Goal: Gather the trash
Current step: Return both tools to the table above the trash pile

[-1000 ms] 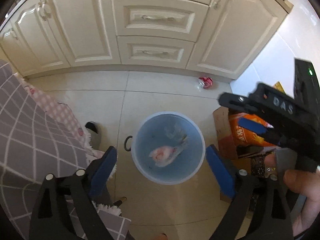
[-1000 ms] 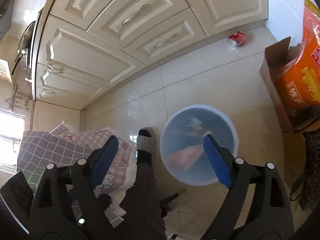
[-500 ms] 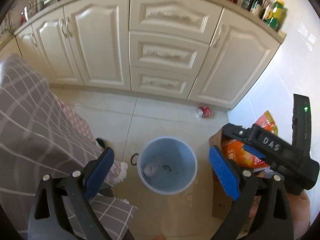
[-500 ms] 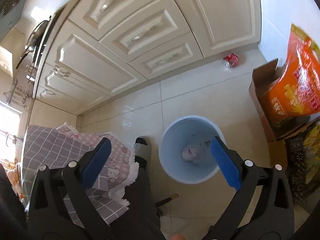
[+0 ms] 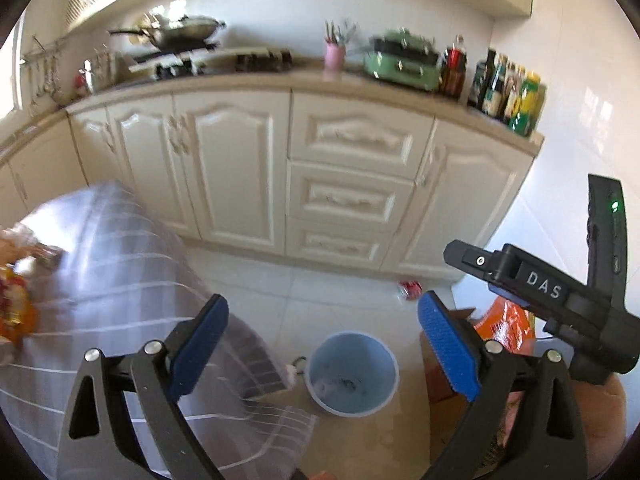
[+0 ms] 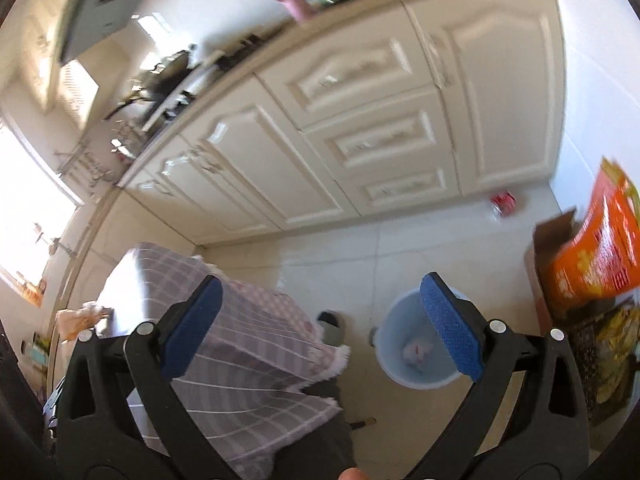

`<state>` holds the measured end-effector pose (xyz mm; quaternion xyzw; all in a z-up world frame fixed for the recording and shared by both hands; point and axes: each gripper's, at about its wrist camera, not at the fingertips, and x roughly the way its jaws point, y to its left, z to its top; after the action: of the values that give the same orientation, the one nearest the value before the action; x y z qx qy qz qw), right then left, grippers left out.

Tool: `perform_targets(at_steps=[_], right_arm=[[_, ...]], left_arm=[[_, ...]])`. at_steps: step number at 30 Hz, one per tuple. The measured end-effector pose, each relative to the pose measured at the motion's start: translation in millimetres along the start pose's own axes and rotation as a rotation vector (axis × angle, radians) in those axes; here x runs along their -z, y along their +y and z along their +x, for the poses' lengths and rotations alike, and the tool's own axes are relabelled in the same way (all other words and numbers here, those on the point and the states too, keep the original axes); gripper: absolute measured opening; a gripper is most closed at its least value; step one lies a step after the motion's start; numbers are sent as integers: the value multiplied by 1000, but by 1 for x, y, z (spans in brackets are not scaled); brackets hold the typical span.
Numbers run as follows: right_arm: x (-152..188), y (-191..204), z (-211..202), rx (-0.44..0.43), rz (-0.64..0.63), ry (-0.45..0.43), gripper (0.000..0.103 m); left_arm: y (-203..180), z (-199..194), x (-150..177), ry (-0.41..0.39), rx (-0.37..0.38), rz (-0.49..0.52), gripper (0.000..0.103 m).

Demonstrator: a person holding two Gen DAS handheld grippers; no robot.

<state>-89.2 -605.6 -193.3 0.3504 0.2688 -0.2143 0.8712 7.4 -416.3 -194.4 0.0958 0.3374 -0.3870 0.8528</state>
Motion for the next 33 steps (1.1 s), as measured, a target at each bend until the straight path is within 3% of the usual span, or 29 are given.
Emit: perform_targets(at_steps=[18, 28, 33], right_arm=[[26, 210, -41, -258, -310, -88, 97], [65, 301, -36, -336, -479, -73, 97], [92, 334, -26, -342, -568, -39, 97]], left_arm=[[142, -166, -14, -265, -220, -98, 95], [214, -218, 10, -318, -361, -153, 95], [254, -231, 33, -307, -430, -195, 95]])
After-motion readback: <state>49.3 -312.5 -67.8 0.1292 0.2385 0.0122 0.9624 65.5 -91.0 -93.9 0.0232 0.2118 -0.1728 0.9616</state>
